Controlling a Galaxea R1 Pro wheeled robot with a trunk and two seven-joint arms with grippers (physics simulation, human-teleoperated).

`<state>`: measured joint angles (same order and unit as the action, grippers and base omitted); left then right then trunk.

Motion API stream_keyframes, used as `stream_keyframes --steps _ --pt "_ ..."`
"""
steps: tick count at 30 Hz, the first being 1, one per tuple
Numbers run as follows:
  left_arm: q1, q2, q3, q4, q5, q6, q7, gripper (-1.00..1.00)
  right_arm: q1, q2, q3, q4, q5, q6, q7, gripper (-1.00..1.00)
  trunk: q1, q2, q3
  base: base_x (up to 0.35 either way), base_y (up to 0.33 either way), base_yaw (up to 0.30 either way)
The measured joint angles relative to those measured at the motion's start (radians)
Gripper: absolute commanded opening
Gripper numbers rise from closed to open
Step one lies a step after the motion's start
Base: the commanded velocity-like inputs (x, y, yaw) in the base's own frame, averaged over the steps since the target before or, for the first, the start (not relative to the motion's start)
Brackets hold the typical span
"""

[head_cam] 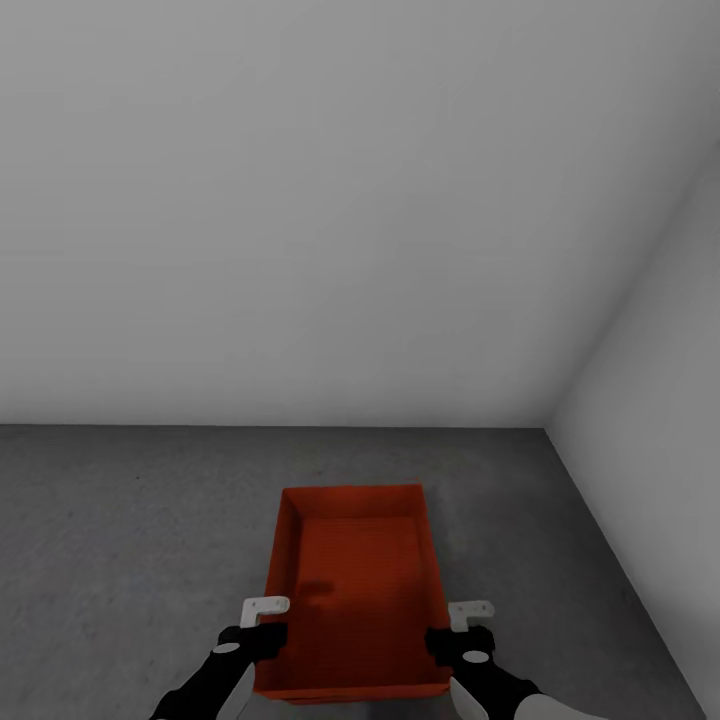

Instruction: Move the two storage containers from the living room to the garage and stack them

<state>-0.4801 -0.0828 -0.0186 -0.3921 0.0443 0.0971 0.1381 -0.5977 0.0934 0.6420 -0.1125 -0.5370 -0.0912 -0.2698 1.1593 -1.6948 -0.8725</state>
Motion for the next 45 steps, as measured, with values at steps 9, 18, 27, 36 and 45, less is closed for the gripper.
stream_keyframes --steps 9,18,27,36,45 --pt "0.0 0.0 0.0 0.0 0.0 0.0 0.0 1.0 0.0 0.0 0.0 0.0 0.0 0.0 0.0 1.0 0.0 0.0 0.0 0.0 0.0 0.0" --pt "0.0 0.0 0.0 0.0 0.0 0.001 0.0 1.0 0.0 0.0 -0.001 0.0 0.0 -0.001 0.0 1.0 0.0 0.0 0.0 0.0 0.0 0.0" --pt "0.0 0.0 0.0 0.0 0.0 0.002 0.0 1.0 0.0 0.0 -0.002 0.0 -0.001 -0.002 0.0 1.0 0.0 0.0 0.0 0.0 0.0 0.0" --pt "0.0 0.0 0.0 -0.001 0.0 0.017 -0.001 1.0 0.0 0.0 -0.002 0.0 -0.002 -0.001 0.0 1.0 0.0 0.0 0.0 0.0 0.0 0.0" --pt "0.0 0.0 0.0 -0.004 -0.004 0.075 -0.001 1.0 0.0 0.0 -0.001 0.0 -0.002 0.0 0.0 1.0 0.0 0.0 0.0 0.0 0.0 0.0"
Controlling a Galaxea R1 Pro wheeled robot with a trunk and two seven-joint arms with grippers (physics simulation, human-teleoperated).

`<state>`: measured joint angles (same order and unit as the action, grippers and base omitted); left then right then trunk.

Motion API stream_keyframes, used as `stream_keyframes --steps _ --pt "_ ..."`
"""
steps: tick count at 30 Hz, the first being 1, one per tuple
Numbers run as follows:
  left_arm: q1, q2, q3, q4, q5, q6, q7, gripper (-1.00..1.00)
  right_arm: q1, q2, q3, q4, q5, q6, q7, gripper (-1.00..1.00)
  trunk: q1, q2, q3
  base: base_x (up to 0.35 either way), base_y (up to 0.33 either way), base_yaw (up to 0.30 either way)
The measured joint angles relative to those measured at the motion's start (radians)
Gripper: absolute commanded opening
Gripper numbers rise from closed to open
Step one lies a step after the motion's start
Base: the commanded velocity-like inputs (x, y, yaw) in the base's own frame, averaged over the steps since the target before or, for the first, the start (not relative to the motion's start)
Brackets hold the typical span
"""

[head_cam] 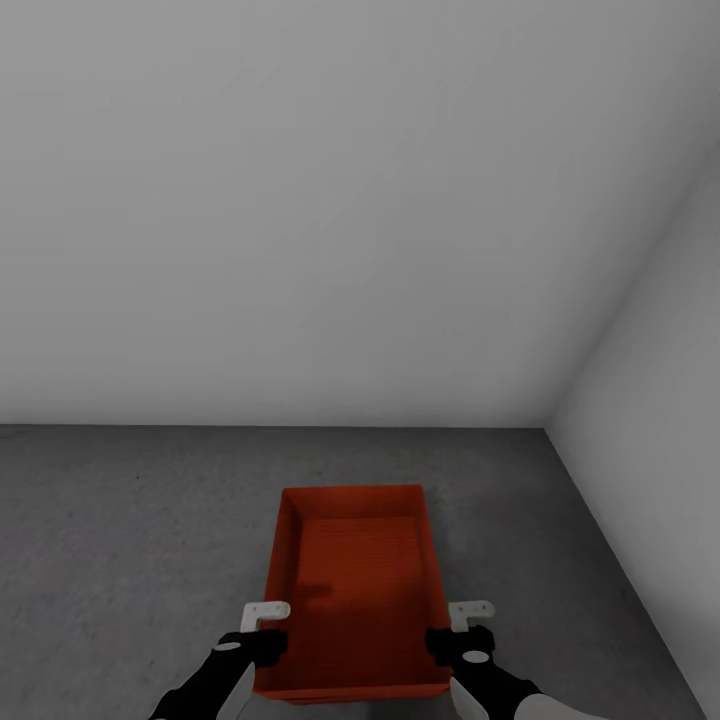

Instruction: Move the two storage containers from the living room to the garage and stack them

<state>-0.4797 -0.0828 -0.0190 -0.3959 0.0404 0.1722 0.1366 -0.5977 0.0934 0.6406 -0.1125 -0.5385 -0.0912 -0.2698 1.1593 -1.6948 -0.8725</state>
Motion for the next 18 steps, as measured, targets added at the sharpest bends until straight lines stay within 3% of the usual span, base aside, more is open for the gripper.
stream_keyframes --steps 6,18 --pt "0.0 0.0 0.0 0.001 0.0 -0.002 0.0 1.0 0.0 0.0 0.0 0.0 0.0 0.0 0.0 1.0 0.0 0.0 0.0 0.0 0.0 0.0" --pt "0.0 0.0 0.0 0.001 -0.001 -0.006 0.0 1.0 0.0 0.0 0.0 0.0 0.0 0.0 0.0 1.0 -0.046 0.084 0.038 0.0 0.0 0.0"
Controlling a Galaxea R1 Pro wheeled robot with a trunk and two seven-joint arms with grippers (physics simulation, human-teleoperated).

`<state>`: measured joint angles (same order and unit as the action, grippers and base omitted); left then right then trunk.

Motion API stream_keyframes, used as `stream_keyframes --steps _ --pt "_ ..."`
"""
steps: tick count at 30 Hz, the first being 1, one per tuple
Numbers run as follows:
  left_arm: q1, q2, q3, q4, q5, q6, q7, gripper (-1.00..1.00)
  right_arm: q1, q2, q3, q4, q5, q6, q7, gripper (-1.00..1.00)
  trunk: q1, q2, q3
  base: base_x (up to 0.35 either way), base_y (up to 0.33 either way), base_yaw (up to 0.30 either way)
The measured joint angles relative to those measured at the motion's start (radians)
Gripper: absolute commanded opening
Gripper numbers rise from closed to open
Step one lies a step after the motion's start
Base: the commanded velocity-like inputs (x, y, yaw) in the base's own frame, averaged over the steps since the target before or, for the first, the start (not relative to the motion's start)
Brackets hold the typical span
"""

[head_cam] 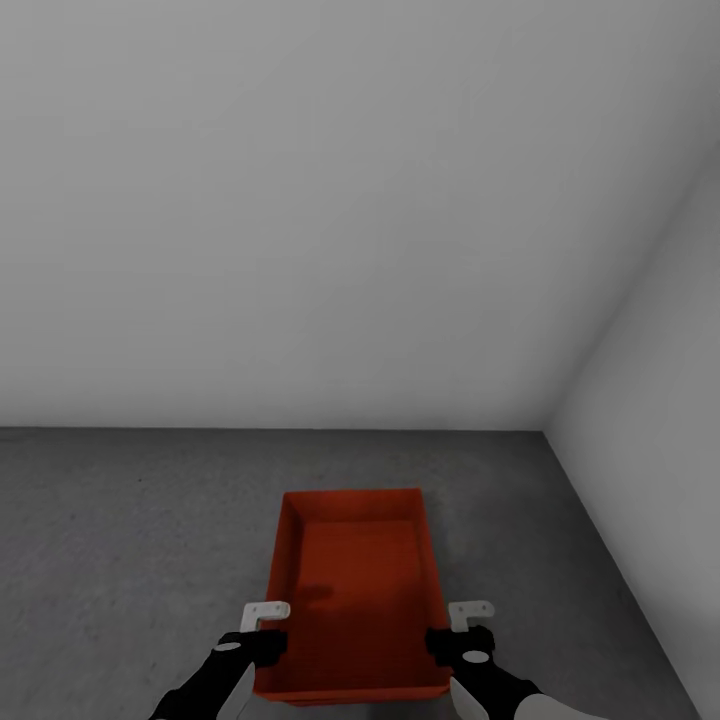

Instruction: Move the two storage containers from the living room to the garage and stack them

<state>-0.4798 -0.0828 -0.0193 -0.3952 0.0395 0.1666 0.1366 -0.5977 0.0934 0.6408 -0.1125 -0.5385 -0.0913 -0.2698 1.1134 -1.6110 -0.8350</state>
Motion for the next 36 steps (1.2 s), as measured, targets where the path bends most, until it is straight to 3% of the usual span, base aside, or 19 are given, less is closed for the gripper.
stream_keyframes --steps 36 --pt "0.0 0.0 0.0 0.0 -0.001 -0.005 0.0 1.0 0.0 -0.002 0.001 0.0 0.0 0.0 0.0 1.0 -0.138 0.252 0.113 0.0 0.0 0.0"
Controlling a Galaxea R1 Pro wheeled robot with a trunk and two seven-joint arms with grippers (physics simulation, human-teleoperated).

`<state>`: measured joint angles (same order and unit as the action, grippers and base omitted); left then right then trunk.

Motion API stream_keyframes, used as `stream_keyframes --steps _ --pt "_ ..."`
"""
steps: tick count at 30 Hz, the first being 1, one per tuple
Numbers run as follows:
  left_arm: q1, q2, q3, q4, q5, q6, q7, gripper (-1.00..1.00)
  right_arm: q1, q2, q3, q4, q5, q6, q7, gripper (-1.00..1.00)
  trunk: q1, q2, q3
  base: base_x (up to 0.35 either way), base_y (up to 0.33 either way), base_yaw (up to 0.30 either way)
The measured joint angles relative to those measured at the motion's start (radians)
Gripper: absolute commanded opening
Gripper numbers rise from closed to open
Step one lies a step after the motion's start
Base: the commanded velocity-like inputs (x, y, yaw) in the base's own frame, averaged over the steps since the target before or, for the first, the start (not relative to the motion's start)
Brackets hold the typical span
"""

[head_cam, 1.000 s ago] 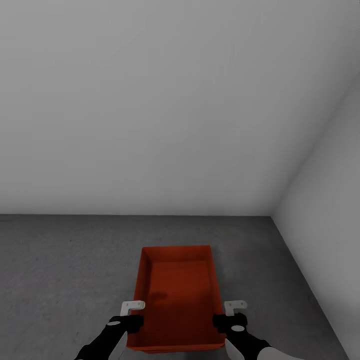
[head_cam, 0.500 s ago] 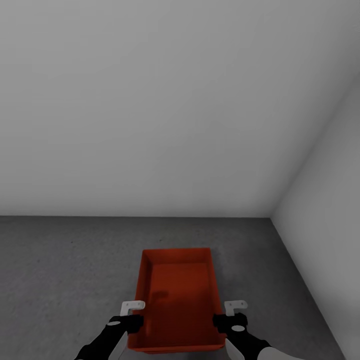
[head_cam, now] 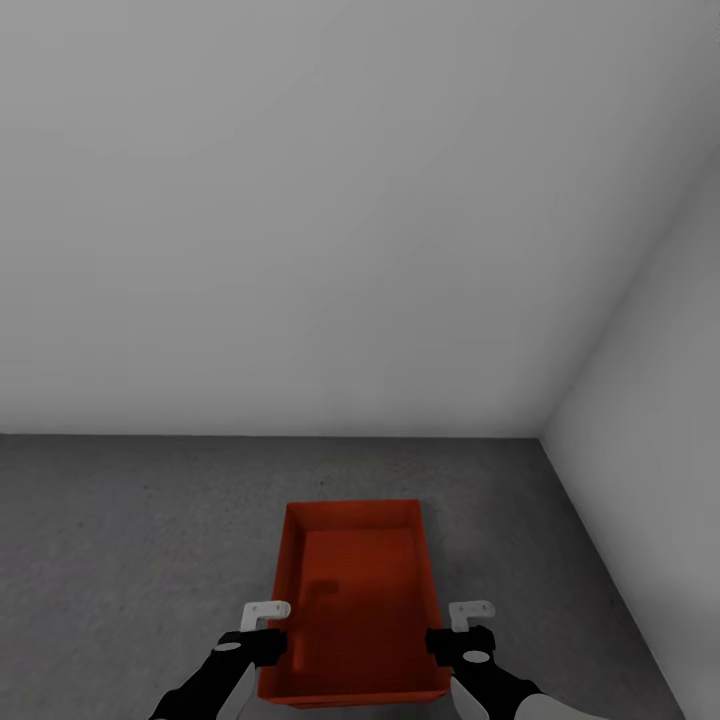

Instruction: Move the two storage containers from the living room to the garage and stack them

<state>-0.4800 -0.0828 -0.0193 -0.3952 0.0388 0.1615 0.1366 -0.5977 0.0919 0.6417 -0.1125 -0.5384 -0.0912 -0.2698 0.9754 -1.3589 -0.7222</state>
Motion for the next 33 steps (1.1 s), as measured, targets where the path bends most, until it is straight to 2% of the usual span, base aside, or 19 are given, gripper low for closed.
stream_keyframes --steps 15,25,33 --pt "0.0 0.0 0.0 0.0 0.0 -0.002 0.0 1.0 0.0 0.0 0.0 0.0 0.0 -0.002 0.0 1.0 -0.058 0.105 0.047 0.0 0.0 0.0" --pt "0.0 0.001 0.0 0.0 0.0 -0.002 0.0 1.0 0.001 0.0 -0.001 0.0 0.0 -0.01 0.0 1.0 -0.058 0.105 0.048 0.0 0.0 0.0" --pt "0.001 0.001 0.0 0.0 0.0 -0.002 0.0 1.0 0.001 0.0 -0.001 0.0 -0.002 -0.014 -0.001 1.0 -0.058 0.105 0.059 0.0 0.0 0.0"
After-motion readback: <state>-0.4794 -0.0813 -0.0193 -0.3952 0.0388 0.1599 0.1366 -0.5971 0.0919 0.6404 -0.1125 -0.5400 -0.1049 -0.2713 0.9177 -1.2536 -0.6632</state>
